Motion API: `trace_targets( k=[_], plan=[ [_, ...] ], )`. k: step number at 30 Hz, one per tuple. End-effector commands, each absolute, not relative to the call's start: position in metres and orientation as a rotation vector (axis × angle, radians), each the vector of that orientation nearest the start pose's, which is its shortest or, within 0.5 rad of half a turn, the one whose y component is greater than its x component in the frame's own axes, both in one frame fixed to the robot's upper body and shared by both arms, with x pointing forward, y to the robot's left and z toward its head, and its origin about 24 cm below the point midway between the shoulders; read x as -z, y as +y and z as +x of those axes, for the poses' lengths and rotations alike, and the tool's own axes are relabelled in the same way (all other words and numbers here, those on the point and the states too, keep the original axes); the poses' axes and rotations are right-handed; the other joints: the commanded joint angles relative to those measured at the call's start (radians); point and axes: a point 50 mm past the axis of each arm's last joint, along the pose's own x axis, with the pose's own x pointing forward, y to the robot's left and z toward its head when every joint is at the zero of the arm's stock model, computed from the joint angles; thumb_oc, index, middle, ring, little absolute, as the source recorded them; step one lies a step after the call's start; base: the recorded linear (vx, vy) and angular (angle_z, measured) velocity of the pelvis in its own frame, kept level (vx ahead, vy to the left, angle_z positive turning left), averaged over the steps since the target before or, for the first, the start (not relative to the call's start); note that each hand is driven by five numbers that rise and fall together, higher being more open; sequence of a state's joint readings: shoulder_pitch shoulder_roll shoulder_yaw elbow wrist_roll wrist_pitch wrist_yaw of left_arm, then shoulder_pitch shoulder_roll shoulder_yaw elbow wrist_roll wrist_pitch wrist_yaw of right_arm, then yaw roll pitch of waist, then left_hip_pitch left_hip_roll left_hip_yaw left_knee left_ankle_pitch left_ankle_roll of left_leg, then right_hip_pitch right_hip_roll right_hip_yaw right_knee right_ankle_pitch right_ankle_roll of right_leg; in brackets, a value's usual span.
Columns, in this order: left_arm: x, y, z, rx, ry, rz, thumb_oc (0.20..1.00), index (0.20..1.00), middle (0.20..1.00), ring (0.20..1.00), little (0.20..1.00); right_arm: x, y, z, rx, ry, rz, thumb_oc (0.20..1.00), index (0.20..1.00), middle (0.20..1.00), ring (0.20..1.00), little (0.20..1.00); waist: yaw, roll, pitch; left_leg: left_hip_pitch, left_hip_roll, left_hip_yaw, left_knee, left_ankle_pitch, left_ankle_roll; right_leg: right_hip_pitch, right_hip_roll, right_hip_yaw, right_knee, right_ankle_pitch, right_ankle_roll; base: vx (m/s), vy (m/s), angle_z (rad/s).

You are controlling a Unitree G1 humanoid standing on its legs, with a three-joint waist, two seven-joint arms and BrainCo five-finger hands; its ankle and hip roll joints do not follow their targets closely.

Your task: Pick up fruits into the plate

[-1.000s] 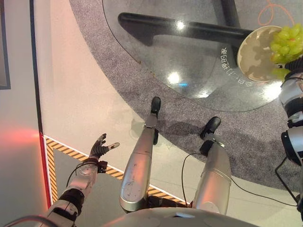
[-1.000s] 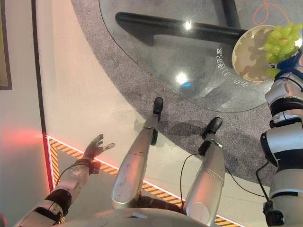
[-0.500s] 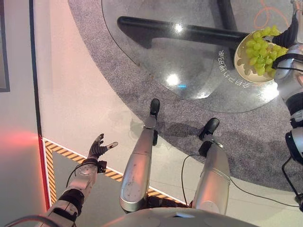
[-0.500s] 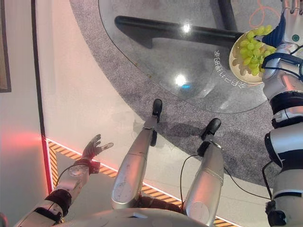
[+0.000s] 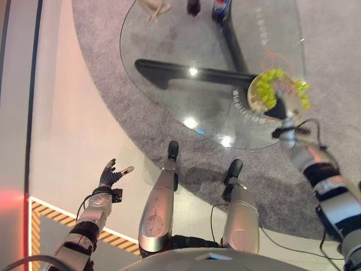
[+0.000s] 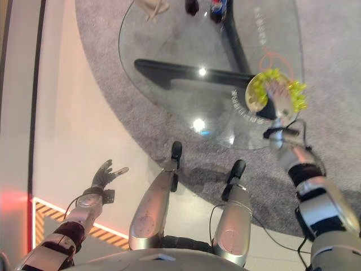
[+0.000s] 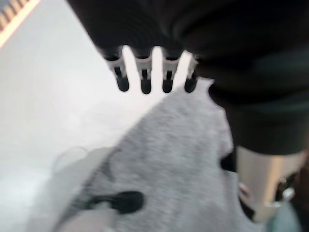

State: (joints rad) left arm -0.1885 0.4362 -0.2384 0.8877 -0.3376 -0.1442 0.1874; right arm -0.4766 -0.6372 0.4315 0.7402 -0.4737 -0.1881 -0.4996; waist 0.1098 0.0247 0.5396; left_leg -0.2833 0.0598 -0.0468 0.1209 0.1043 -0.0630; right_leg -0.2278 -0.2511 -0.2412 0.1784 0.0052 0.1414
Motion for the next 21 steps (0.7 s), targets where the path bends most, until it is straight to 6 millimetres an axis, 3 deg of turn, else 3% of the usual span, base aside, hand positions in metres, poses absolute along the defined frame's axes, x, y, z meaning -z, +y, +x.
trace_targets(
  k=[1, 5, 8, 14, 21],
  plan=[
    [0.094, 0.276, 0.201, -0.269, 0.722, 0.291, 1.0, 1.0, 1.0, 1.0, 1.0, -0.006, -0.24, 0.286, -0.068, -0.02, -1.241, 1.0, 1.0, 1.0, 1.0, 1.0, -0.037, -0.046, -0.105, 0.099, -0.039, 0.072, -0.05, -0.132, 0.028, 0.044, 0.119, 0.001, 0.006, -0.073, -0.035, 0.09, -0.009, -0.17],
    [0.109, 0.274, 0.182, -0.267, 0.808, 0.313, 1.0, 1.0, 1.0, 1.0, 1.0, 0.054, -0.239, 0.239, -0.162, 0.23, -1.224, 1.0, 1.0, 1.0, 1.0, 1.0, -0.064, -0.068, -0.187, 0.172, -0.02, 0.107, -0.107, -0.126, 0.017, 0.124, 0.114, 0.009, -0.067, -0.053, -0.021, 0.07, 0.023, -0.21],
    [0.116, 0.269, 0.175, -0.243, 0.849, 0.308, 1.0, 1.0, 1.0, 1.0, 1.0, 0.08, -0.244, 0.211, -0.196, 0.378, -1.21, 1.0, 1.0, 1.0, 1.0, 1.0, -0.081, -0.069, -0.242, 0.213, -0.011, 0.127, -0.125, -0.128, 0.013, 0.164, 0.106, 0.013, -0.101, -0.039, -0.013, 0.03, 0.05, -0.19],
    [0.132, 0.261, 0.153, -0.22, 0.961, 0.23, 1.0, 1.0, 1.0, 1.0, 1.0, 0.114, -0.254, 0.167, -0.13, 0.631, -1.12, 1.0, 1.0, 1.0, 1.0, 1.0, -0.104, -0.071, -0.325, 0.283, 0.009, 0.167, -0.143, -0.141, 0.006, 0.234, 0.103, 0.02, -0.147, -0.028, -0.008, 0.06, 0.014, -0.17],
    [0.146, 0.256, 0.126, -0.123, 1.119, 0.344, 1.0, 1.0, 1.0, 1.0, 1.0, 0.137, -0.259, 0.131, -0.167, 0.911, -1.067, 1.0, 1.0, 1.0, 1.0, 1.0, -0.117, -0.068, -0.389, 0.34, 0.02, 0.171, -0.155, -0.158, 0.005, 0.288, 0.109, 0.034, -0.174, -0.034, -0.012, 0.03, 0.004, -0.09]
  ],
)
